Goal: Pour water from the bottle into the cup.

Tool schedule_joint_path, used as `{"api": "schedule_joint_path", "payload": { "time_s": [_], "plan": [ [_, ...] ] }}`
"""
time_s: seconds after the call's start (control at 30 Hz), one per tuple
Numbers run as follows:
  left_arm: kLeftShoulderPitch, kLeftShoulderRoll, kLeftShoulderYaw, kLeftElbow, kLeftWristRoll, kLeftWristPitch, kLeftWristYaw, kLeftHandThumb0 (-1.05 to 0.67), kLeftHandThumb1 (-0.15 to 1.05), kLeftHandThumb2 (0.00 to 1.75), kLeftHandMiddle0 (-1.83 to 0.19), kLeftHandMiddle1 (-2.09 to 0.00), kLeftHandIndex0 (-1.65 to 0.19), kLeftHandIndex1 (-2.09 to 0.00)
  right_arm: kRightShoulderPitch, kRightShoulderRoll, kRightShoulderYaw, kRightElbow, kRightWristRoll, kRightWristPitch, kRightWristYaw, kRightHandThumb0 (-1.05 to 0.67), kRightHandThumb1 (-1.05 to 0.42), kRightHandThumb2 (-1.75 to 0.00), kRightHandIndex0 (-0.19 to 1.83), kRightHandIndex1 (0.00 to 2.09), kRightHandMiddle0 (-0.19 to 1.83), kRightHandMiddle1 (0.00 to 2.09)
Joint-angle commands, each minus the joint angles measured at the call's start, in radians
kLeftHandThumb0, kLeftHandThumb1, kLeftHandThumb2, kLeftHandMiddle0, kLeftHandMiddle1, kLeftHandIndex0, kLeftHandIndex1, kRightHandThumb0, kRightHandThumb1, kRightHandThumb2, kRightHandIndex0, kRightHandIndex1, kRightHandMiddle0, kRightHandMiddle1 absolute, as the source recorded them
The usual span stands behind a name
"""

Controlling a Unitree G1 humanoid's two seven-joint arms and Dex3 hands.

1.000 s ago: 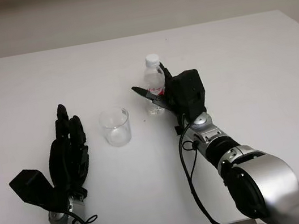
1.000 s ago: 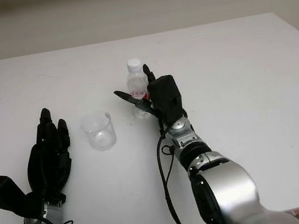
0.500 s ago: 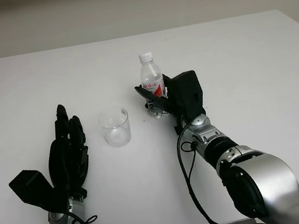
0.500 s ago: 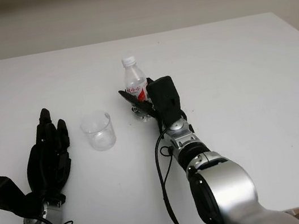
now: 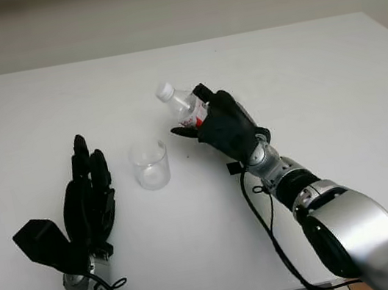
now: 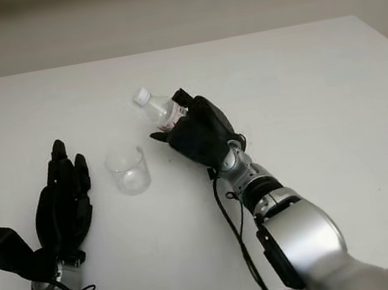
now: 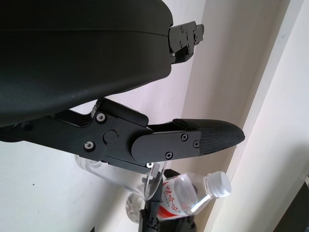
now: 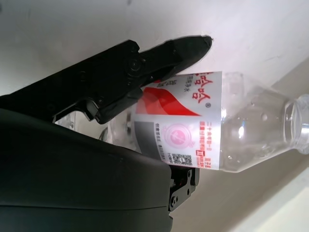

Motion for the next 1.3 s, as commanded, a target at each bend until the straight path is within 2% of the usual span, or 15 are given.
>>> {"api": "schedule_joint_path", "payload": {
  "time_s": [0.0, 0.17, 0.3, 0.57, 0.93, 1.27],
  "plan": [
    [0.036, -0.016, -0.006, 0.044, 0.008, 0.009, 0.006, -0.76, 1.05, 0.47, 0.17, -0.05, 0.17, -0.05, -0.059, -0.029, 0.038, -0.015, -0.041, -0.020, -0.041, -0.44, -1.05, -0.32, 1.07, 2.09, 0.75, 2.09],
    [0.039, -0.022, -0.007, 0.046, 0.001, 0.005, 0.003, -0.75, 1.05, 0.47, 0.18, -0.05, 0.17, -0.05, -0.106, -0.076, 0.132, -0.003, -0.149, -0.032, -0.131, -0.44, -1.05, -0.27, 1.15, 2.09, 0.83, 2.09],
    [0.043, -0.023, -0.010, 0.041, 0.009, 0.005, 0.011, -0.76, 1.05, 0.48, 0.18, -0.05, 0.18, -0.05, -0.134, -0.092, 0.182, 0.005, -0.197, -0.021, -0.157, -0.44, -1.05, -0.25, 1.16, 2.09, 0.81, 2.09],
    [0.040, -0.030, -0.012, 0.055, 0.007, -0.006, 0.009, -0.76, 1.05, 0.47, 0.18, -0.05, 0.18, -0.05, -0.169, -0.106, 0.260, 0.010, -0.267, -0.003, -0.171, -0.44, -1.05, -0.21, 1.17, 2.09, 0.76, 2.09],
    [0.040, -0.044, -0.015, 0.053, 0.006, -0.016, 0.013, -0.75, 1.05, 0.48, 0.19, -0.05, 0.18, -0.05, -0.225, -0.118, 0.447, 0.013, -0.460, 0.005, -0.355, -0.43, -1.05, -0.17, 1.20, 2.09, 0.72, 2.09],
    [0.032, -0.050, -0.012, 0.063, 0.003, -0.020, 0.016, -0.75, 1.05, 0.48, 0.19, -0.05, 0.19, -0.05, -0.266, -0.120, 0.506, 0.019, -0.503, -0.001, -0.398, -0.47, -1.05, -0.21, 1.15, 2.09, 0.67, 2.09]
  ]
}}
